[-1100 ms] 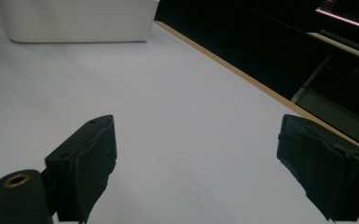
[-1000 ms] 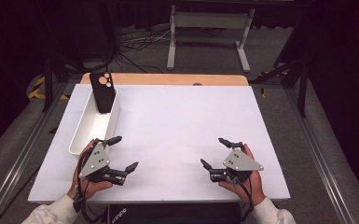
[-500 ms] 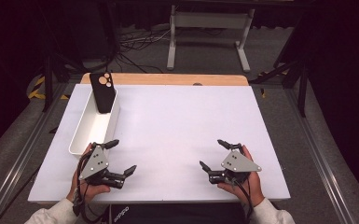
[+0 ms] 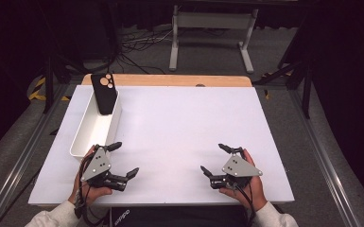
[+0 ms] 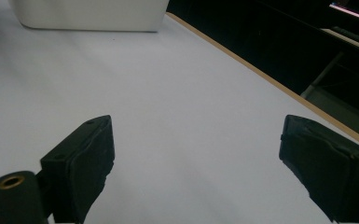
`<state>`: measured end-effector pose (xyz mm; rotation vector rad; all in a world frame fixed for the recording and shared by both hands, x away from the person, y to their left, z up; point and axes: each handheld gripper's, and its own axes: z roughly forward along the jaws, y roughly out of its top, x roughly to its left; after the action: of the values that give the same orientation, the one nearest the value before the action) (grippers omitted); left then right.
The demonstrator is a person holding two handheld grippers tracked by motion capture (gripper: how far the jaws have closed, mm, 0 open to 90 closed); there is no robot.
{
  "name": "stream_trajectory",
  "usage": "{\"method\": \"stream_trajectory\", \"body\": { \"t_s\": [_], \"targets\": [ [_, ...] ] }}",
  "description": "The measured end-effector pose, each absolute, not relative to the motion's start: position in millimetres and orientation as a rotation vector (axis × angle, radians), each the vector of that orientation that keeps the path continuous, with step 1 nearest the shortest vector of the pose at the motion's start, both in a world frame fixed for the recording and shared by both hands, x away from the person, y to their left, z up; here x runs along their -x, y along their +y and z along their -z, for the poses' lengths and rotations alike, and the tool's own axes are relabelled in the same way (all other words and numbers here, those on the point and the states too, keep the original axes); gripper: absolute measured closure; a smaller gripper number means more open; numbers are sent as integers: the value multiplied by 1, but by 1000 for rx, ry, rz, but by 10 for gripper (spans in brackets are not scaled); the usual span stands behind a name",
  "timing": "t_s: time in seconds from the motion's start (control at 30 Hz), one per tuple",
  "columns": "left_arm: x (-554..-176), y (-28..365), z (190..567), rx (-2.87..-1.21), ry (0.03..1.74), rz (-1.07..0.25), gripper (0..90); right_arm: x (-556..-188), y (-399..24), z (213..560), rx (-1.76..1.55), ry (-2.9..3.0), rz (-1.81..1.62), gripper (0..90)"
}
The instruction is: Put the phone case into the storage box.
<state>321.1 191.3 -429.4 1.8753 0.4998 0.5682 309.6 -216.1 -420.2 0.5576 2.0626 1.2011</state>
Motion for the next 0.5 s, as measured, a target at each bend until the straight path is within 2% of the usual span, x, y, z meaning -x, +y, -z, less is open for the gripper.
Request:
{"method": "stream_trajectory", "body": {
  "t_s": [0.5],
  "targets": [
    [-321, 190, 429, -1881, 489, -563, 27, -309, -214, 420, -550, 2063, -1190, 112]
  ]
}}
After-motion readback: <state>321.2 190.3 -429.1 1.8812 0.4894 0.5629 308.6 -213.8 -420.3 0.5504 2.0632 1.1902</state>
